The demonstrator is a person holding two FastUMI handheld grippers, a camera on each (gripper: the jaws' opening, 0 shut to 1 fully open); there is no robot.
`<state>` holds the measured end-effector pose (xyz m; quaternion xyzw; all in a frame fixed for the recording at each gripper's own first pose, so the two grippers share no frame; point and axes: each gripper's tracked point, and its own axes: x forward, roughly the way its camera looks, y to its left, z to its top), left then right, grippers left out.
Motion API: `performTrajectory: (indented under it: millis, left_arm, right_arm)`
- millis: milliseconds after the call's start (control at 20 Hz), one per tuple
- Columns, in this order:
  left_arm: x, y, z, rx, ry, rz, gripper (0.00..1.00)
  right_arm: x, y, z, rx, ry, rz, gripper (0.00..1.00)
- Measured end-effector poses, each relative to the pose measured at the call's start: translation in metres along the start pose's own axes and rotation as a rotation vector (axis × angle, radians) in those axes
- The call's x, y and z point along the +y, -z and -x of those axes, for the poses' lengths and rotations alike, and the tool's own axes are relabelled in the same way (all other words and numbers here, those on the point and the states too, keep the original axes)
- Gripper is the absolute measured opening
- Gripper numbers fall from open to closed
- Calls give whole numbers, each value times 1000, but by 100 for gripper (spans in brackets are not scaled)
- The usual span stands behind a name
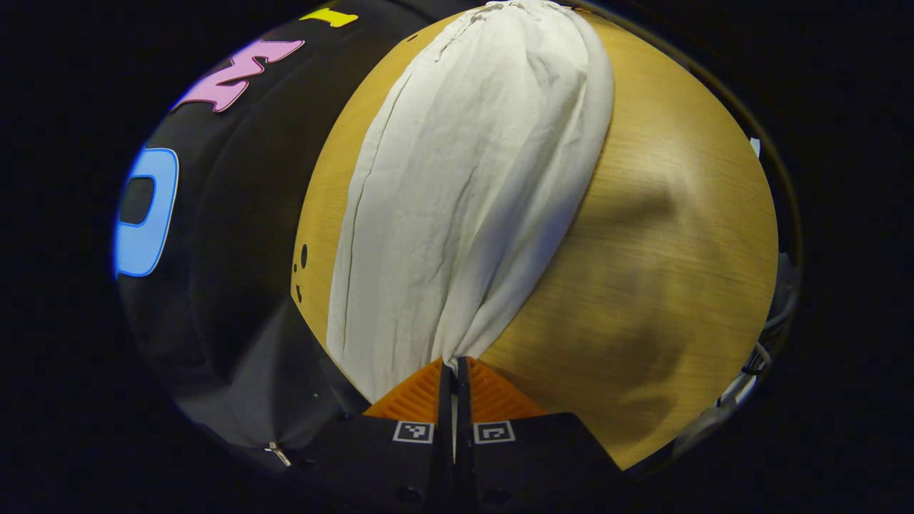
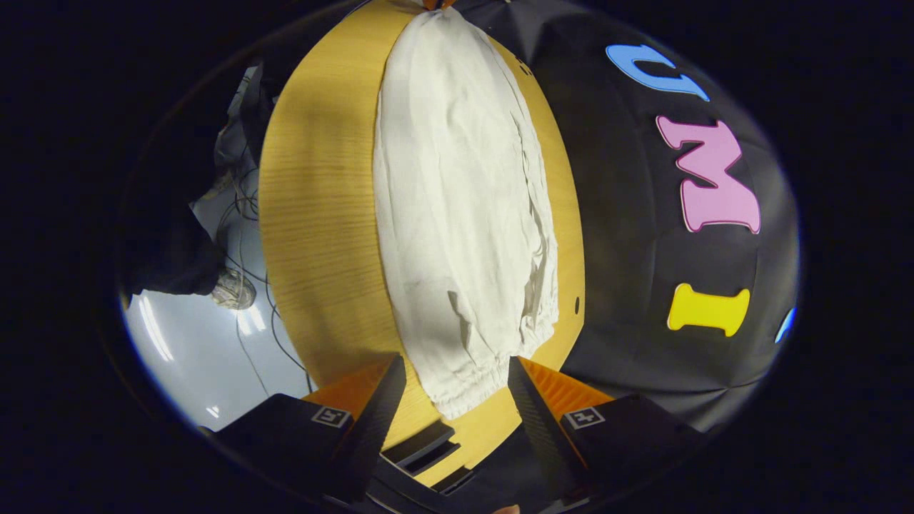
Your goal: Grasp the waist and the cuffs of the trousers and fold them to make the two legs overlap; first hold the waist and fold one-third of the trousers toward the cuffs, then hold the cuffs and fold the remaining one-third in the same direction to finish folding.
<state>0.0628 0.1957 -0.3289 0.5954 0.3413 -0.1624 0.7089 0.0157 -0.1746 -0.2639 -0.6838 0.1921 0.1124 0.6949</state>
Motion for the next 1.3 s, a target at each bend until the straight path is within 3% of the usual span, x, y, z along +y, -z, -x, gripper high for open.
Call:
performTrajectory:
  millis: [350, 450, 550, 600, 650, 900, 1100, 1300]
  left_arm:
    - [0, 0, 0, -4, -16, 29, 6]
    - [-1, -2, 0, -8, -22, 28, 6]
    - [-3, -2, 2, -11, -25, 28, 6]
    - [-4, -1, 2, -11, -26, 30, 6]
    - [-5, -2, 3, -11, -26, 34, 6]
    - [-4, -1, 3, -2, -50, 22, 6]
    - [4, -8, 19, -2, -56, 173, 5]
    - [29, -17, 41, -31, -86, 335, 5]
  right_arm:
    - [-29, -7, -40, 7, 73, 5, 89]
    - [-27, -5, -49, 20, 67, -3, 83]
    - [-3, 5, -51, 93, -13, -47, 55]
    - [-1, 0, -39, 100, -11, -55, 15]
    - [-1, 1, -43, 100, -13, -60, 10]
    - [5, 4, -34, 103, -59, -57, 6]
    - [-3, 5, -4, 110, -35, -175, 6]
    - [-54, -13, 20, 77, 77, -363, 6]
